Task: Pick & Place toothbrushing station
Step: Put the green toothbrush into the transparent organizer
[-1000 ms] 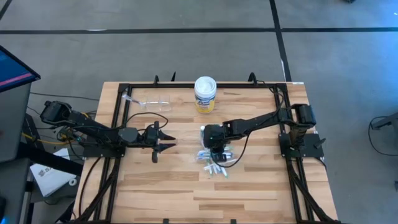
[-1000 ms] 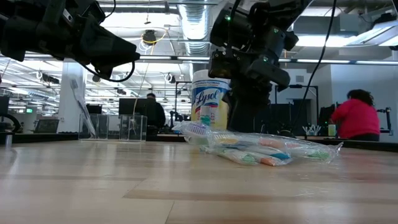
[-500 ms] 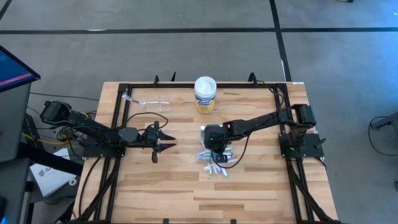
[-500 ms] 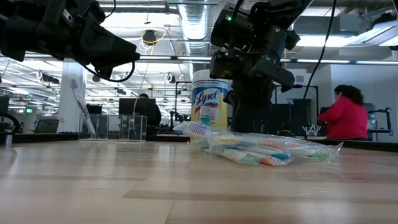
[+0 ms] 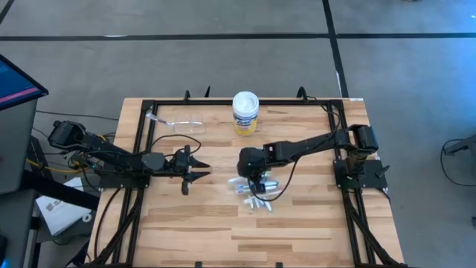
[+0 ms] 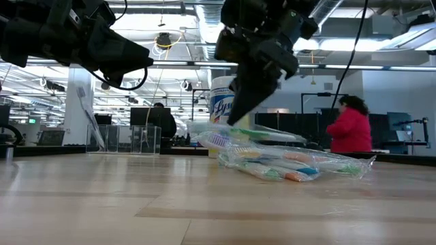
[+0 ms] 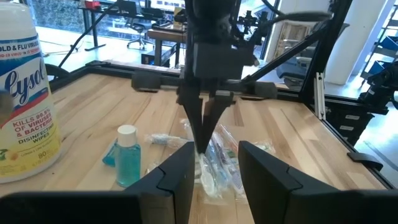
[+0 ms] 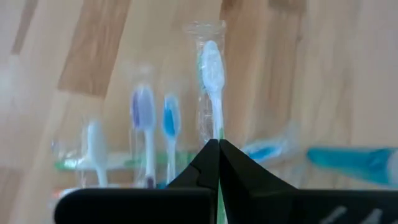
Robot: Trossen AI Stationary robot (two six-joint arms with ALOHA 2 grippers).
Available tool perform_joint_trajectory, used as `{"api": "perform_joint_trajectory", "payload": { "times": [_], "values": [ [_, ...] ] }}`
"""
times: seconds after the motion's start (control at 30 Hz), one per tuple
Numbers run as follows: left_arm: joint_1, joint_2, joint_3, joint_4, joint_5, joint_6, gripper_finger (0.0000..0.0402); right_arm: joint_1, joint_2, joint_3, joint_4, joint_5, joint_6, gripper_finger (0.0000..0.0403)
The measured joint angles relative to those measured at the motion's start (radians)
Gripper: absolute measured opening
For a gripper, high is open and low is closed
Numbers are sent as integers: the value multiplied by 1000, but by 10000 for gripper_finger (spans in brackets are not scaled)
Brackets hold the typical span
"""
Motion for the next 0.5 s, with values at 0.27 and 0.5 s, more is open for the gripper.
{"api": "perform_joint_trajectory", "payload": {
  "times": [0.27,0.5],
  "values": [
    [0,0,0,0,0,0,117,-3,-46,18,131,26,-38,0],
    [0,0,-1,0,0,0,117,-4,-110,17,230,35,-70,0]
  ]
}}
